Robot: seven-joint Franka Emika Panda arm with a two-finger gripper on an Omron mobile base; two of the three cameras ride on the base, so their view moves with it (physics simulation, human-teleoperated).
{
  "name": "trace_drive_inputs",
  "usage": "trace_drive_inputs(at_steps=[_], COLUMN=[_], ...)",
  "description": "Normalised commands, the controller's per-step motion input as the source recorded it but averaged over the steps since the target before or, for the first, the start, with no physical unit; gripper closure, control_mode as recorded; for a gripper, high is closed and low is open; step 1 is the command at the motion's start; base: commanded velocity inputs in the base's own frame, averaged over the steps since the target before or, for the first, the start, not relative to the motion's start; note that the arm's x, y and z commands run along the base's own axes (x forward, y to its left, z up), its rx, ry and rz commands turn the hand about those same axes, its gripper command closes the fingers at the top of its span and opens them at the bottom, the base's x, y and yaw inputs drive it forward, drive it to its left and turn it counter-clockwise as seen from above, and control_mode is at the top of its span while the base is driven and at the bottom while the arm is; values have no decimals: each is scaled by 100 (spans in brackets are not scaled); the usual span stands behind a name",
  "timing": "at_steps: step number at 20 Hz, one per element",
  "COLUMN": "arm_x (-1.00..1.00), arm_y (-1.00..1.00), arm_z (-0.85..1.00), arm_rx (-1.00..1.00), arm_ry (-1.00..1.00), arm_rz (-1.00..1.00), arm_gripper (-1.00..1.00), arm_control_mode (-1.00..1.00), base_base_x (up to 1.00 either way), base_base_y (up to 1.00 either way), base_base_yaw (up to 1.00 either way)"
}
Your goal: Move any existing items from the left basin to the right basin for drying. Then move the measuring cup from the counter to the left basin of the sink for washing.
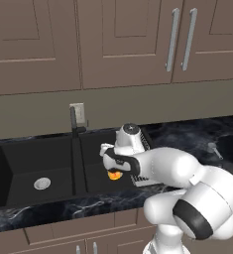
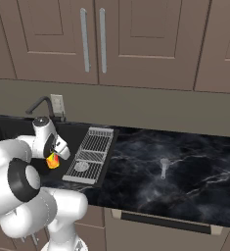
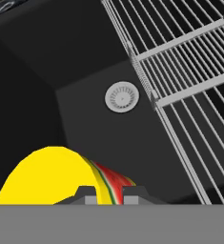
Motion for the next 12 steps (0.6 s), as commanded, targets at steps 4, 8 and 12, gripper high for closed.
trace_drive_inputs(at_steps=[4, 8, 12], arm_x=[25, 11, 7], arm_y=[0, 0, 0], arm_z=[-23, -21, -24], arm_rx=[0, 0, 0], arm_ry=[0, 0, 0], arm_rz=[4, 3, 4], arm_gripper=[100, 100, 100], arm_control_mode=[-100, -100, -100], base_base_x=[0, 0, 0], base_base_y=[0, 0, 0], base_base_yaw=[0, 0, 0])
